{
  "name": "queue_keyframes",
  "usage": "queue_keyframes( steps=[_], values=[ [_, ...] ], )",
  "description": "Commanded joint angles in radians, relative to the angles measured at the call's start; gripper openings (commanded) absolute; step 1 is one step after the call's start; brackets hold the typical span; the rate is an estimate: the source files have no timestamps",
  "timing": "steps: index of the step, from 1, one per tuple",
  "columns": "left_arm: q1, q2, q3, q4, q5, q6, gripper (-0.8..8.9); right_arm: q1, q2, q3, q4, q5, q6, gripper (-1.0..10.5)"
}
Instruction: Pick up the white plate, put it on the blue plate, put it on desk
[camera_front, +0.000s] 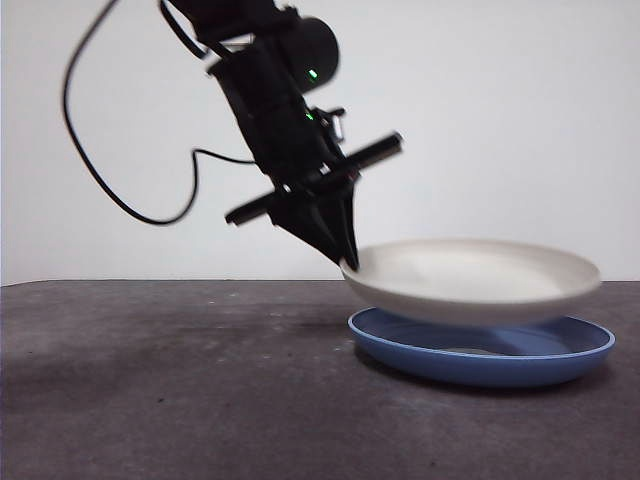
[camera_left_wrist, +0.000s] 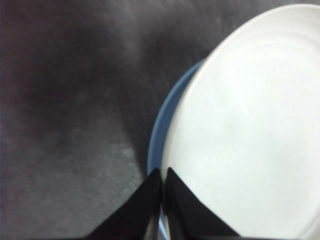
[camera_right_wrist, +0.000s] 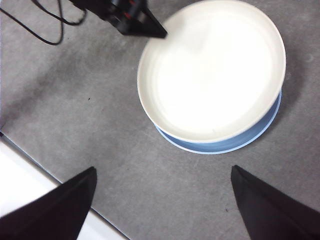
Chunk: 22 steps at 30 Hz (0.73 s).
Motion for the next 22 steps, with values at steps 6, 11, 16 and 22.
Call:
queue_keyframes(
  steps=[6,11,16,22],
  values=[
    [-0.036,0.070,0.053,-0.021,-0.043,0.003,0.09,0.004,0.003,0.018,0.006,-0.001,0.003,4.3],
    [-0.039,0.070,0.053,-0.019,-0.054,0.026,0.19,0.004,0.003,0.018,0.006,-0.001,0.003,4.3],
    [-0.042,0.070,0.053,-0.027,-0.054,0.042,2.92,0.004,0.003,0.018,0.006,-0.001,0.003,4.3],
    [-0.059,0.070,0.053,-0.045,-0.054,0.090,3.53,0.004,0.003,0.018,0.006,-0.001,0.003,4.3]
  ],
)
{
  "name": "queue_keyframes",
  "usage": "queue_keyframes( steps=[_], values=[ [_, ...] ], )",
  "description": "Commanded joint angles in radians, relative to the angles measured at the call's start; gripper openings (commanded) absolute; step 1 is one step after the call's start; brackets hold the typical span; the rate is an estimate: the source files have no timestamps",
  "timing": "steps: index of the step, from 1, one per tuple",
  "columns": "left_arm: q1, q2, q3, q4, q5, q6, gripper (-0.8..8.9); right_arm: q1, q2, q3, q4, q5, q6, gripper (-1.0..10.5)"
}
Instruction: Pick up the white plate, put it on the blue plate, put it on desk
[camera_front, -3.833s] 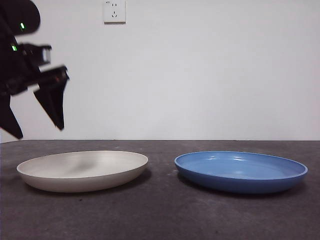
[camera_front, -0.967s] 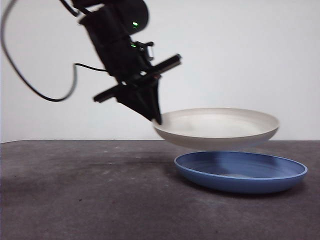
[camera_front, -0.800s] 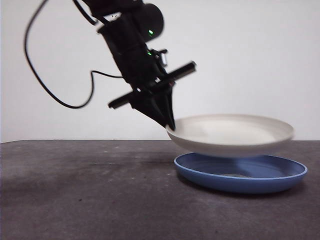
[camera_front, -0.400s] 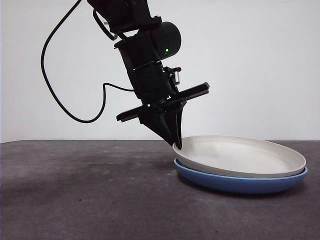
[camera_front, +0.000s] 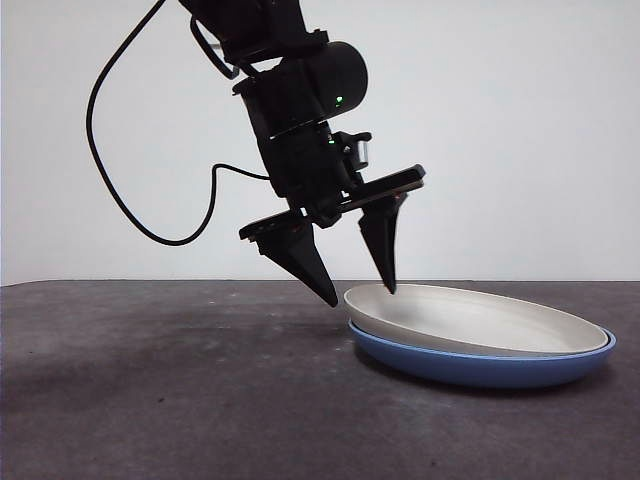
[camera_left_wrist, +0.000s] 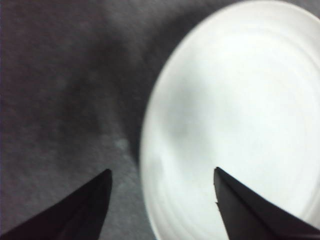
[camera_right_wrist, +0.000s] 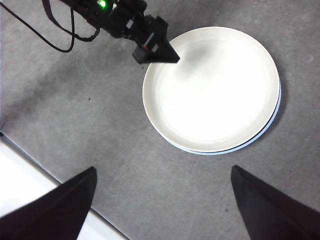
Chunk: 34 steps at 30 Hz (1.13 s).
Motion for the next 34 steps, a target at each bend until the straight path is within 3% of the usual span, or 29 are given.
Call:
queue_keyframes(
  steps=[1,9,20,26,32,34],
  values=[
    [-0.014,0.024,0.032,-0.012,-0.001,0.029,3.53,0.004,0.004,0.018,0.006,-0.001,0.003,4.3],
    [0.006,-0.048,0.037,-0.055,-0.002,0.042,3.53,0.004,0.005,0.018,0.006,-0.001,0.003,4.3],
    [0.087,-0.347,0.037,-0.111,-0.002,0.098,3.52,0.004,0.005,0.018,0.006,0.000,0.003,4.3],
    [0.136,-0.491,0.023,-0.228,-0.001,0.148,3.51,0.004,0.005,0.018,0.006,0.000,0.003,4.3],
    [0.167,-0.666,-0.158,-0.187,0.033,0.157,3.51,0.004,0.006,0.018,0.006,0.000,0.003,4.3],
    [0.172,-0.763,-0.295,-0.150,0.106,0.163,3.51,0.004,0.006,0.018,0.006,0.000,0.003,4.3]
  ],
)
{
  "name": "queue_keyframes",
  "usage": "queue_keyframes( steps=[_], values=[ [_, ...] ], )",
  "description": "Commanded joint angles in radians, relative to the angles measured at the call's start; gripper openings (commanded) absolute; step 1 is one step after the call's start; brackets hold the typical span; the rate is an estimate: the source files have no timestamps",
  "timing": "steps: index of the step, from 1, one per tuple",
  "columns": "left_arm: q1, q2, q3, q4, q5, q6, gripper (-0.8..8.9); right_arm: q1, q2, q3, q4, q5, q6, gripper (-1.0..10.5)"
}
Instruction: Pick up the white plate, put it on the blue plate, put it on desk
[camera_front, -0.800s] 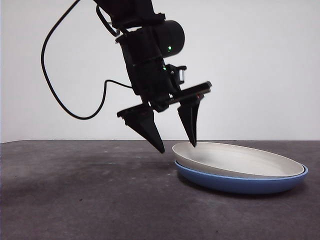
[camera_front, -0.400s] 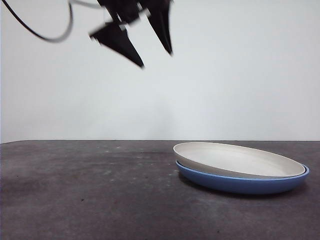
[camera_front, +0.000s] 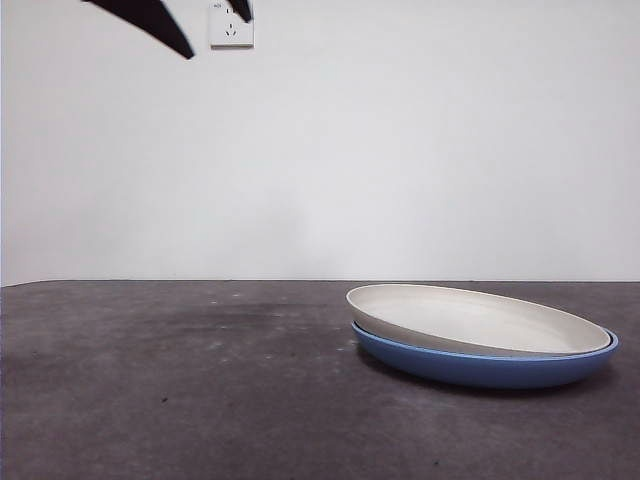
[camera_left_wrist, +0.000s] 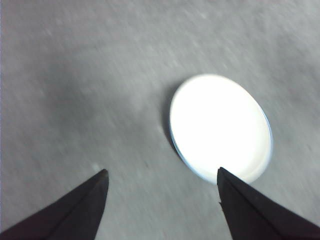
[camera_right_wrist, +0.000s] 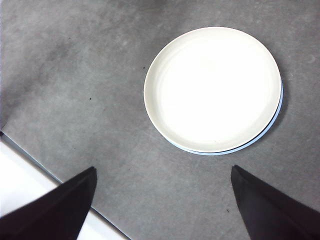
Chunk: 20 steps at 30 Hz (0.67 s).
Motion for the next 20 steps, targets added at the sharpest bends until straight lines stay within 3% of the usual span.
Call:
queue_keyframes(
  steps=[1,6,10,17,20],
  values=[
    [-0.004,-0.079,-0.134,0.030,0.095,0.034,3.51,0.004,0.006,0.017,0.006,0.000,0.003,4.3],
    [-0.006,-0.230,-0.351,0.041,0.401,0.121,3.43,0.004,0.006,0.017,0.006,0.000,0.018,4.3],
    [-0.006,-0.243,-0.359,0.033,0.404,0.121,3.43,0.004,0.007,0.017,0.006,0.023,0.046,4.3],
    [-0.006,-0.243,-0.359,0.035,0.404,0.121,3.43,0.003,0.045,-0.002,0.031,0.267,0.131,4.3],
    [-0.006,-0.243,-0.359,0.036,0.404,0.121,3.43,0.000,0.088,-0.051,0.092,0.290,0.158,4.3]
  ],
)
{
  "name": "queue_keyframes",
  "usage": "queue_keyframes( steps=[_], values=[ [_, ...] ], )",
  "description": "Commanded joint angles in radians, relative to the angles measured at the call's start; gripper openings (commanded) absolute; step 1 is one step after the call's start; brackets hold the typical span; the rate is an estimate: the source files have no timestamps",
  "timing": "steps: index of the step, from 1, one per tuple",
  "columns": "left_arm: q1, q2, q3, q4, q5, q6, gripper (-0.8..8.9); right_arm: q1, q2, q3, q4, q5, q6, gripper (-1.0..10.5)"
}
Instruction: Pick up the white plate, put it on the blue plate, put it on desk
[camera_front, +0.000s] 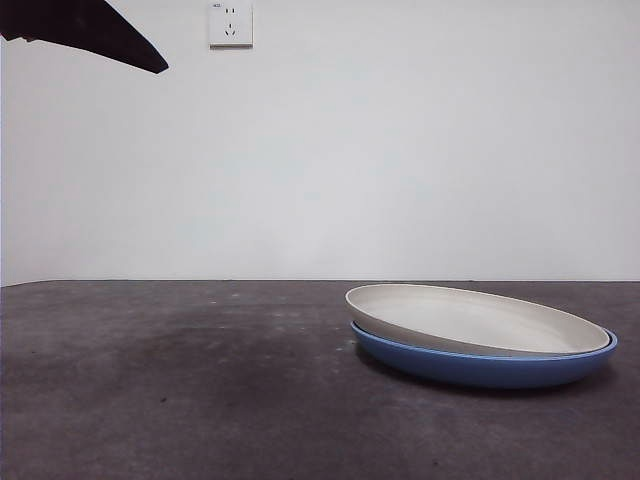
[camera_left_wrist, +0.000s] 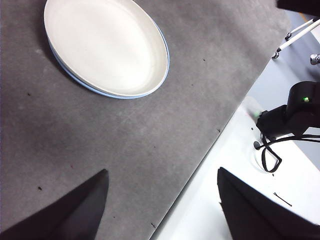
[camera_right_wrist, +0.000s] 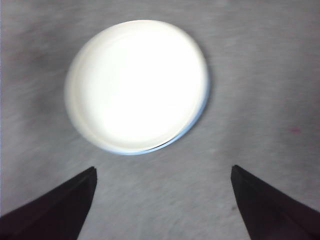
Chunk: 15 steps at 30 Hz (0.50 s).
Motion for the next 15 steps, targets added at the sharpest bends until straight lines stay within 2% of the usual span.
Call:
queue_keyframes(
  steps=[1,7,15],
  values=[
    [-0.005,0.005,0.008,0.011,0.004,0.016,3.43,0.001,0.055,-0.054,0.069,0.005,0.059,4.3],
    [-0.005,0.005,0.008,0.011,0.004,0.016,3.43,0.001,0.199,-0.175,0.301,0.005,0.116,4.1],
    [-0.005,0.005,0.008,0.011,0.004,0.016,3.42,0.001,0.436,-0.183,0.469,0.002,0.116,3.9]
  ],
)
